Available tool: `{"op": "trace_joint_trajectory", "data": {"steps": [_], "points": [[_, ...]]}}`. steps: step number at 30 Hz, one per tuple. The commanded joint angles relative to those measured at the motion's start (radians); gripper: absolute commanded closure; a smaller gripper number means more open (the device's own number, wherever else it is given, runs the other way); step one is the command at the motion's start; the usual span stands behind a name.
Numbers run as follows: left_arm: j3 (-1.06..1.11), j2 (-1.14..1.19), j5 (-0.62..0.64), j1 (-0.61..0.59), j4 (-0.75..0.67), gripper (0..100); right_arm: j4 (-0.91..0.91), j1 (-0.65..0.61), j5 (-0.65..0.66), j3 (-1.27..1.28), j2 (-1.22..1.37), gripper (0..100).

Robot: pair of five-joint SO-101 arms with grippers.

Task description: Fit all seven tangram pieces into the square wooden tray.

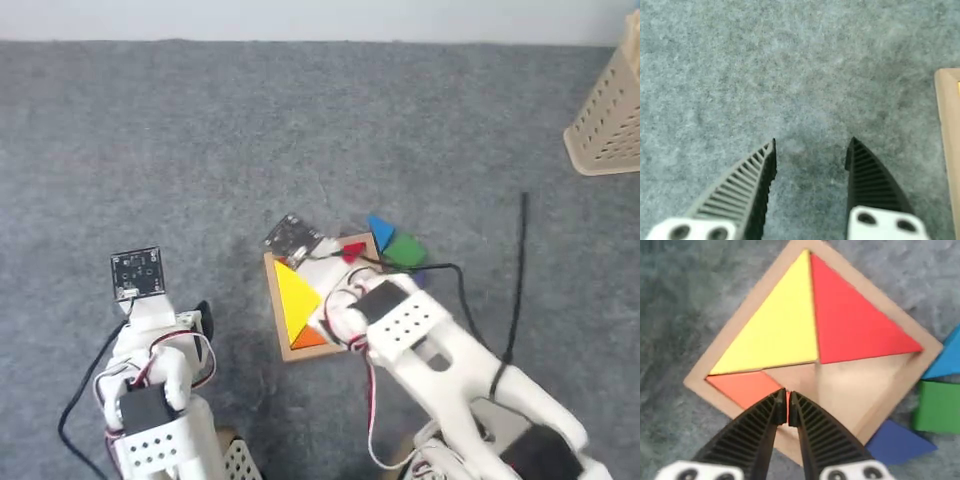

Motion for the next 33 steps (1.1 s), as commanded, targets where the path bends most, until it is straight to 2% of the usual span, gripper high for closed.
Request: {"op": "trace_joint_trajectory", "data": {"steps": [1, 12, 21, 25, 28, 33], "points": [[-0.013, -0.015, -0.005, 0.003, 0.005, 78, -0.082, 0.067, 0.006, 0.015, -0.039, 99.2], [-0.013, -0.015, -0.005, 0.003, 0.005, 78, -0.142, -0.028, 0.006, 0.005, 0.174, 99.2], [-0.013, -0.015, -0.005, 0.003, 0.005, 78, -0.128, -0.042, 0.005, 0.000, 0.162, 99.0], [-0.013, -0.015, -0.005, 0.003, 0.005, 78, -0.005, -0.038, -0.003, -0.034, 0.051, 98.8], [-0.013, -0.015, -0.005, 0.003, 0.005, 78, 0.081, 0.048, -0.081, -0.061, -0.038, 98.7], [-0.013, -0.015, -0.005, 0.003, 0.005, 78, 0.143, 0.361, -0.103, -0.133, -0.074, 88.2]]}}
